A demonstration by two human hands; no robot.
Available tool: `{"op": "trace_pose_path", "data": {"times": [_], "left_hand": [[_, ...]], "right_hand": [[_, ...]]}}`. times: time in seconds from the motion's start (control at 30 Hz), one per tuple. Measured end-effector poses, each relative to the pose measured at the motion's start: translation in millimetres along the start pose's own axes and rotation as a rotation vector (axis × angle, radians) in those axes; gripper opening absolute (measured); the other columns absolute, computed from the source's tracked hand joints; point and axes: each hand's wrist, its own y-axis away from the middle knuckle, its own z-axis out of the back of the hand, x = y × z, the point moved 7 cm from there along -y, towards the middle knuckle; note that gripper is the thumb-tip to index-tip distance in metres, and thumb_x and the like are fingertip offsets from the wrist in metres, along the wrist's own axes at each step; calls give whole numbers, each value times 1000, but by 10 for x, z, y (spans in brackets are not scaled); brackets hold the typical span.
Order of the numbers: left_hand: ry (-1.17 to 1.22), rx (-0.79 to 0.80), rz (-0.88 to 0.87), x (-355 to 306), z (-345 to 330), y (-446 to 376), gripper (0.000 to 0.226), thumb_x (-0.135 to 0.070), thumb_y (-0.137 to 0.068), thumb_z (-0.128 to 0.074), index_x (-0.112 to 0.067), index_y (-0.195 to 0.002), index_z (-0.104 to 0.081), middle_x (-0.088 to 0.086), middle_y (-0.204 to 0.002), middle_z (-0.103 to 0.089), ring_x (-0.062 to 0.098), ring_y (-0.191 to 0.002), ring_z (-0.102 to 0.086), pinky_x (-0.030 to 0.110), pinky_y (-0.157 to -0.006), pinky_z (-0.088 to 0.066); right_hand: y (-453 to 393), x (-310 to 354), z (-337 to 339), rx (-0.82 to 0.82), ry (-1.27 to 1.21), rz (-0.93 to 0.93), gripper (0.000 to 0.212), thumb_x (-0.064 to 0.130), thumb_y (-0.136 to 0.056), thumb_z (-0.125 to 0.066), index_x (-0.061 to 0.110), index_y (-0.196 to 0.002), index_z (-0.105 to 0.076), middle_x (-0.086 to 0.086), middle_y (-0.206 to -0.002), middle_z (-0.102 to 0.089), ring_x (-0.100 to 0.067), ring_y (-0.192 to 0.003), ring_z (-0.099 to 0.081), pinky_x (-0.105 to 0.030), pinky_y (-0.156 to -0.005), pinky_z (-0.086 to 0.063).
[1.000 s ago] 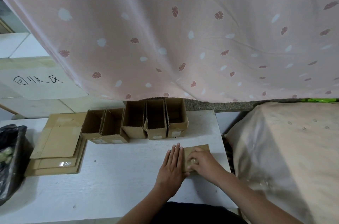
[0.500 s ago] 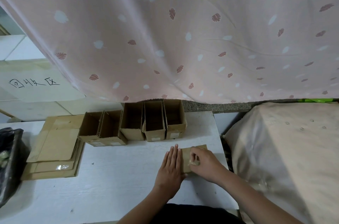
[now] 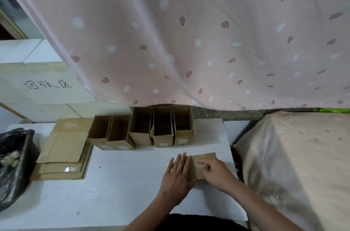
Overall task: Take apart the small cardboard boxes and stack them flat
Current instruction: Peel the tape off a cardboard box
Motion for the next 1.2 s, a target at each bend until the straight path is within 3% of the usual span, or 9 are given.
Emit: {"op": "trace_pose_path", "data": {"times": [0.2,0.3,0.4,0.5,0.67,0.77,0.9,1.0,1.2], "left_hand": [[18,-77,138,193,153,114,70,-55,-104,-9,-15,-160,2,4,-168,3,24,-154,13,40,-120,19],[48,-78,253,390,189,266,68,-54,-105,-5,-16,-161,-5,3,-168,-5,23,-154,9,37,-122,16],[110,-91,396,606,200,528,68,-52,-105,-3,-14,-160,-12,4,-167,-13,22,-155,1,34,-124,7],[152,-109,532,794,197,867,65,-50,-106,-7,-14,-159,-19,4,-166,-20,21,-155,-6,33,-124,2],[121,-60,682,1121,125,1441,63,-49,-107,-10,-15,-159,-21,4,-165,-23,23,-154,-11,35,-125,-2],[99,-67,753,1346,150,1711,63,-49,-107,-10,-15,-159,-22,5,-165,-24,25,-154,-13,36,-126,-4],[136,-108,821,1666,170,2072,64,-50,-107,-9,-15,-159,-20,6,-165,-22,26,-154,-12,38,-126,-4],[160,-158,822,2014,231,2297,63,-49,-107,-11,-15,-159,-22,6,-164,-24,25,-153,-16,38,-126,-6],[178,-268,778,2887,290,2864,60,-46,-108,-16,-12,-156,-28,7,-161,-31,24,-150,-24,35,-124,-10]], "right_hand": [[2,153,30,-16,-12,54,42,30,-97,-59,33,-138,-50,4,-125,-61,-4,-96,-55,-17,-80,-45],[-49,268,-48,2,23,33,25,32,-94,-64,30,-116,-53,6,-106,-62,-8,-92,-61,-26,-77,-55],[-102,446,-227,27,72,91,13,27,-92,-67,25,-104,-62,9,-94,-61,-6,-82,-62,-18,-63,-50],[-136,652,-542,110,39,194,26,20,-95,-64,20,-121,-66,8,-116,-52,-9,-100,-55,-3,-75,-37],[-70,1091,-1099,257,15,265,33,23,-97,-61,18,-130,-63,-2,-127,-54,-18,-116,-55,-18,-98,-38],[30,1345,-1334,274,20,310,31,28,-95,-61,25,-126,-65,5,-120,-60,-10,-107,-56,-8,-84,-37],[102,1699,-1607,266,47,312,25,25,-91,-67,21,-115,-62,2,-113,-62,-11,-95,-56,-16,-80,-41],[55,2097,-1806,221,103,341,17,20,-91,-66,22,-105,-58,3,-108,-60,-8,-89,-54,-5,-65,-36],[68,2849,-2413,126,158,363,24,20,-92,-65,27,-114,-61,4,-124,-42,-5,-88,-51,-1,-63,-36]]}}
